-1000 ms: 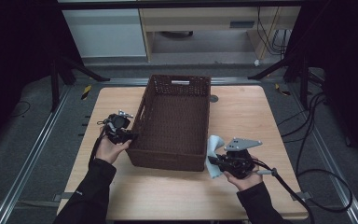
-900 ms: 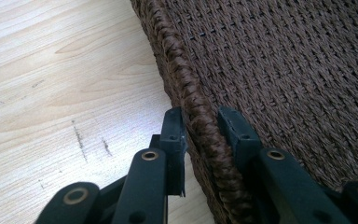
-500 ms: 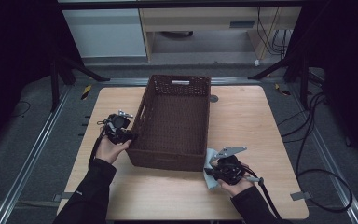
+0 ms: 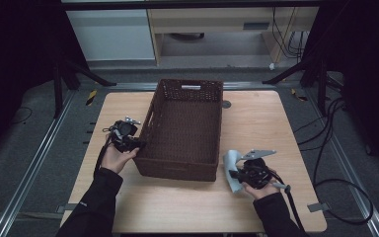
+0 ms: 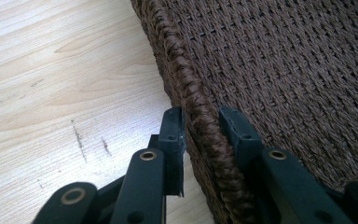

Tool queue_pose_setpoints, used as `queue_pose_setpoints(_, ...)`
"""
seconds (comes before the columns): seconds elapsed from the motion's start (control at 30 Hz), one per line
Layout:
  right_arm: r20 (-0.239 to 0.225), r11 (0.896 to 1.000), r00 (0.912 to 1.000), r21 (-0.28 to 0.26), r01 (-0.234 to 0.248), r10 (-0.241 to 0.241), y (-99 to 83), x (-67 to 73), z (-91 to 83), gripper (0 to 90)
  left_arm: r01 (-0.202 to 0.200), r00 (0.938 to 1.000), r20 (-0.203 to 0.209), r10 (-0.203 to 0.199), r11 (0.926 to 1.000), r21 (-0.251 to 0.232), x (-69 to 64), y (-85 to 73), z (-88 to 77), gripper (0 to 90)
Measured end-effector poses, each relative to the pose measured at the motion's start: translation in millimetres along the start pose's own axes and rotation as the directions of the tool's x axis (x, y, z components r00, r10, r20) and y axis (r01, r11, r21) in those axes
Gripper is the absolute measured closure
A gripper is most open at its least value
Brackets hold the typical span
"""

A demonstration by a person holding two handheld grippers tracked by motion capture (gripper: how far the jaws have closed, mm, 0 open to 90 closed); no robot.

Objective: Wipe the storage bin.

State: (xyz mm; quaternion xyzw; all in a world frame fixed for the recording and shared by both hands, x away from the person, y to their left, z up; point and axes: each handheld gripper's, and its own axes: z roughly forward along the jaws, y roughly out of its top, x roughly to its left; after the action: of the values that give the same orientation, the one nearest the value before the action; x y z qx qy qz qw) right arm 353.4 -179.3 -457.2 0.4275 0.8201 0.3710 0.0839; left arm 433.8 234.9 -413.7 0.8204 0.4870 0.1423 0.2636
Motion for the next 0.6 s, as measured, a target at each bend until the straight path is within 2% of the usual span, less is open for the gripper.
queue_pose_setpoints(0.13, 0.092, 0.999, 0.9954, -0.028, -0.025, 0.027, -2.1, -21.8, -16.5, 83.2, 0.0, 1.0, -0.001, 0.0, 1.0, 0.0, -0.1, 0.0, 0.0, 71.2)
queue_pose_setpoints(0.23, 0.119, 0.997, 0.9909, -0.047, -0.059, 0.065, -5.3, -37.4, -24.5, 83.2, -0.003, 1.0, -0.004, 0.003, 1.0, 0.0, -0.3, -0.1, -0.2, 71.2)
queue_pose_setpoints(0.3, 0.153, 0.996, 0.9854, -0.05, -0.069, 0.076, -8.2, -49.3, -29.2, 83.2, -0.003, 1.0, -0.007, 0.003, 1.0, 0.0, -0.4, -0.1, -0.2, 71.1)
queue_pose_setpoints(0.47, 0.211, 0.995, 0.9723, -0.037, -0.096, 0.101, -16.4, -71.0, -35.4, 83.2, -0.004, 1.0, -0.009, 0.004, 1.0, 0.001, -0.5, 0.1, -0.1, 71.0)
queue_pose_setpoints(0.6, 0.224, 0.991, 0.9657, -0.031, -0.127, 0.131, -22.8, -83.5, -37.9, 83.2, -0.001, 1.0, -0.007, 0.001, 1.0, 0.002, -0.5, 0.3, -0.1, 70.8)
